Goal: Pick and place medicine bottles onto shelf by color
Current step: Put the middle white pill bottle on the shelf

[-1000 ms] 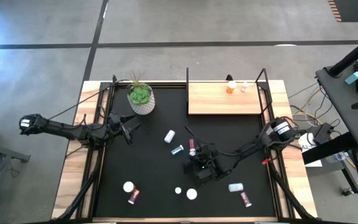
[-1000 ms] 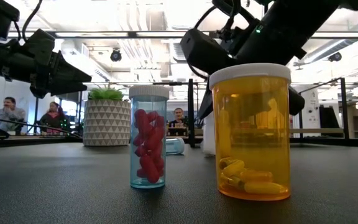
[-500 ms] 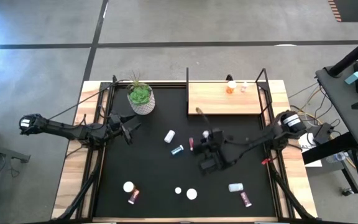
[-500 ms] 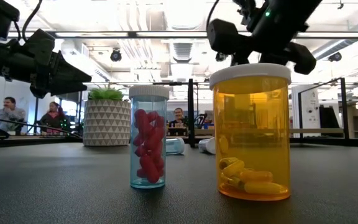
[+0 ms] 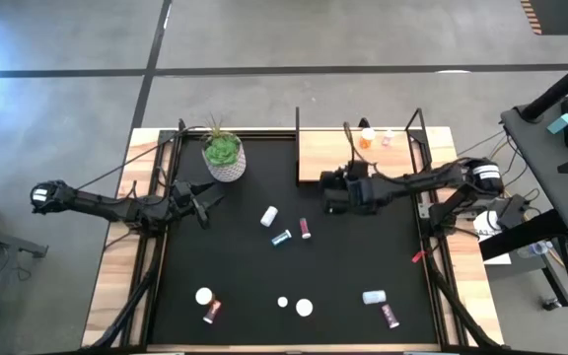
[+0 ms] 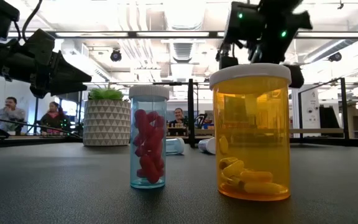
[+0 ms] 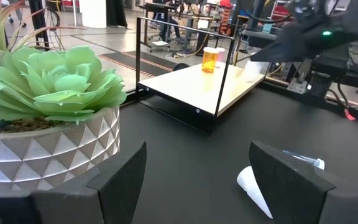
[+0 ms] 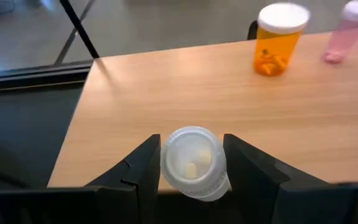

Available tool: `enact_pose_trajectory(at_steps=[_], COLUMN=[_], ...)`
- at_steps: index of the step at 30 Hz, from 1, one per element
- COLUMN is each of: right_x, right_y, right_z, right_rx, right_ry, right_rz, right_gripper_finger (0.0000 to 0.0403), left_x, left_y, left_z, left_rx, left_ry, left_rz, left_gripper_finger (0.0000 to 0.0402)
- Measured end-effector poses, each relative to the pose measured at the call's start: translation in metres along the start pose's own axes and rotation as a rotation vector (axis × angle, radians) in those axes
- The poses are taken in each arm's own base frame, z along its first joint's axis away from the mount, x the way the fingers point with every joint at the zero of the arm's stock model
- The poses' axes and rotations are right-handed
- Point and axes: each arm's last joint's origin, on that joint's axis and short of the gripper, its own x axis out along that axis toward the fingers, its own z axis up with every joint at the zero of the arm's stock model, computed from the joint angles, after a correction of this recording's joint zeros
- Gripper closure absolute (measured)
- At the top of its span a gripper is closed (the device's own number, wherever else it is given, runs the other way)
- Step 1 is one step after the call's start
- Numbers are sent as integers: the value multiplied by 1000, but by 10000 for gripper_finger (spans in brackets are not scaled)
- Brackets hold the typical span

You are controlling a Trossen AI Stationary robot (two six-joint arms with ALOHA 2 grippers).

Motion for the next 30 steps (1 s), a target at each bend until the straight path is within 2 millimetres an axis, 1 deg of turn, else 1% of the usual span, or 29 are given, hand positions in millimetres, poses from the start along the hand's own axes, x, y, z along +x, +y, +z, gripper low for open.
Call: enact_pose_trajectory(at_steps=[5,10,15,20,30], right_x=[31,57,81,101,128], right_y=[-7,-13,-16,-18,-14], right_z=[15,36,54,65,79], right_rx=[36,62,62,81,120], right_ry=[20,60,118,132,120], right_rz=[18,6,8,-21,-42], right_gripper_finger=[249,249,248,248,248], left_x=[0,0,0,0,0], left_y=[0,0,0,0,0], left_z=[0,0,0,0,0], left_rx=[0,1,-1,1,0], left_ry=[0,1,0,1,0], left_rz=[0,1,0,0,0], left_gripper_finger=[132,132,132,132,132])
